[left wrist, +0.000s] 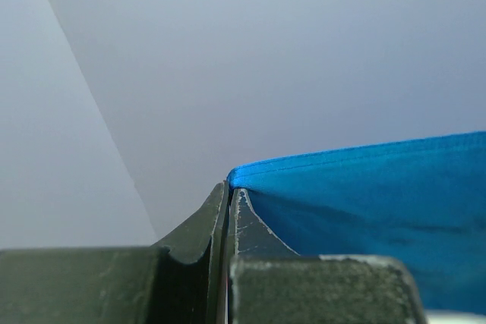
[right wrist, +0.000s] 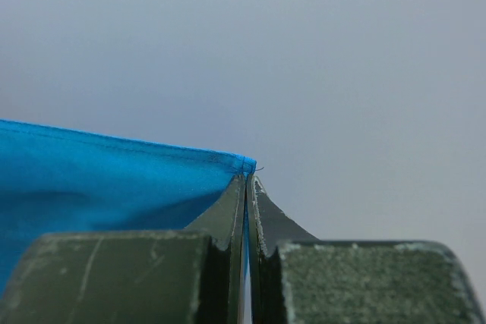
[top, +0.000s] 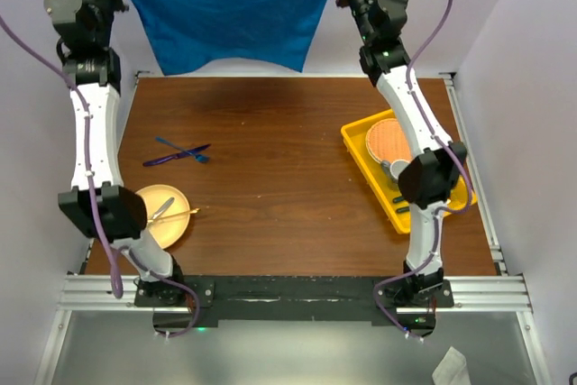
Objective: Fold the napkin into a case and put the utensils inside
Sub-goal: Flatten out the crumpled napkin at the center of the board.
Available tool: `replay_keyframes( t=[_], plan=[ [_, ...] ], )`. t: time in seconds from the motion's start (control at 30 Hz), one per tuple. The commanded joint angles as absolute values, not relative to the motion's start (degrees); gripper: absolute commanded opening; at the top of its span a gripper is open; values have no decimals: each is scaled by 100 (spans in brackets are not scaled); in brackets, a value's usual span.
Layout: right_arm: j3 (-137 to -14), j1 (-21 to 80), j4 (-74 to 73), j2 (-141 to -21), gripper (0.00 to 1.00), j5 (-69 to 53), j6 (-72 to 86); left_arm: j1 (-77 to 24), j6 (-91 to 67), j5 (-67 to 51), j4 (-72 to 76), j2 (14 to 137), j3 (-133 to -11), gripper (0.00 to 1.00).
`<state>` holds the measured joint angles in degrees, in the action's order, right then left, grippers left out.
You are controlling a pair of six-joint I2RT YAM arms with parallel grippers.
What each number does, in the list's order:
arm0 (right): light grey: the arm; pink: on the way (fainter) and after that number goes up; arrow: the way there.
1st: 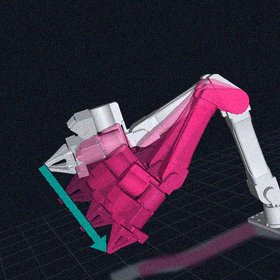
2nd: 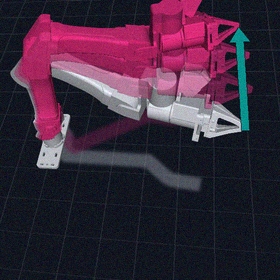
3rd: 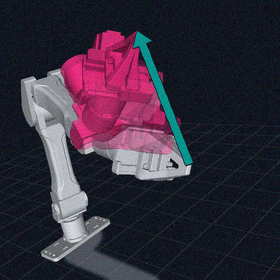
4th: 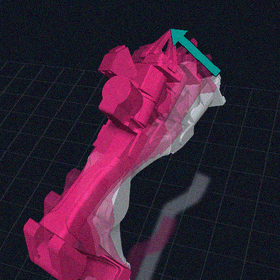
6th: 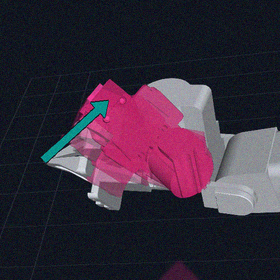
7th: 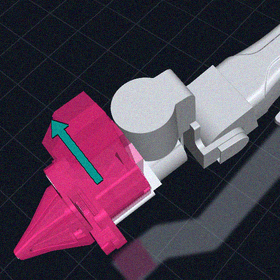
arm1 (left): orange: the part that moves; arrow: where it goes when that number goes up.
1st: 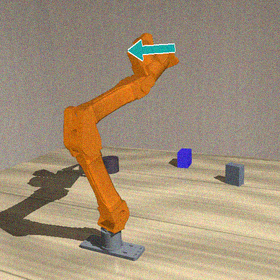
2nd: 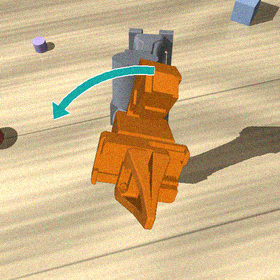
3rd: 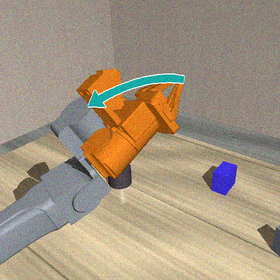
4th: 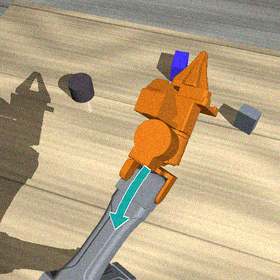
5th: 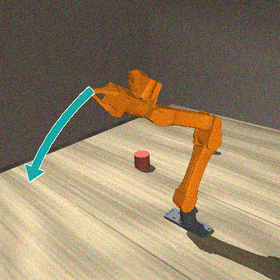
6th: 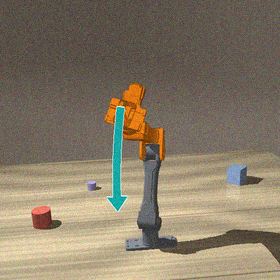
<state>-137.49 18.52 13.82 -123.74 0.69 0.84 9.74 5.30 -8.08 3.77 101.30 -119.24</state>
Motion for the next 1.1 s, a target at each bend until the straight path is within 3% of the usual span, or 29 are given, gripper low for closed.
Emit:
replay_keyframes(
  t=[0.0,0.13,0.3,0.47,0.73,0.8,0.83,0.87,0.93,0.97,1.07],
  plan=[
    [-12080,1846,1784,-11173,0,-587,228,1388,974,-1739,659,8881,-10106,0],
    [-10008,1837,1417,-10145,0,-1290,26,1740,1712,-2582,90,7798,-8440,0],
    [-8240,1837,740,-8975,0,-2091,-763,1933,2943,-3216,-1931,6744,-7007,0],
    [-7235,1837,-191,-8491,0,-2320,-1658,1934,4366,-3567,-3153,5961,-5619,0],
    [-6030,1837,-1642,-7990,0,-2557,-3233,1942,5755,-3578,-4612,5713,-4720,0],
    [-5985,1846,-2438,-7945,16,-2662,-3795,1942,5993,-3472,-4920,5652,-4623,6],
    [-6011,1846,-2696,-7928,37,-2654,-3953,1942,6220,-3402,-5261,5625,-4632,15],
    [-6055,1846,-2951,-7910,51,-2646,-4146,1942,6275,-3358,-5395,5564,-4693,23],
    [-6274,1837,-3619,-7840,63,-2576,-4262,1960,6362,-3287,-5764,5494,-4894,40],
    [-6484,1846,-3830,-7796,75,-2601,-4367,1969,6450,-3313,-5922,5432,-4983,43],
    [-6845,1846,-4236,-7734,86,-2725,-4237,1978,6452,-3480,-6240,5466,-5360,54]
  ],
)
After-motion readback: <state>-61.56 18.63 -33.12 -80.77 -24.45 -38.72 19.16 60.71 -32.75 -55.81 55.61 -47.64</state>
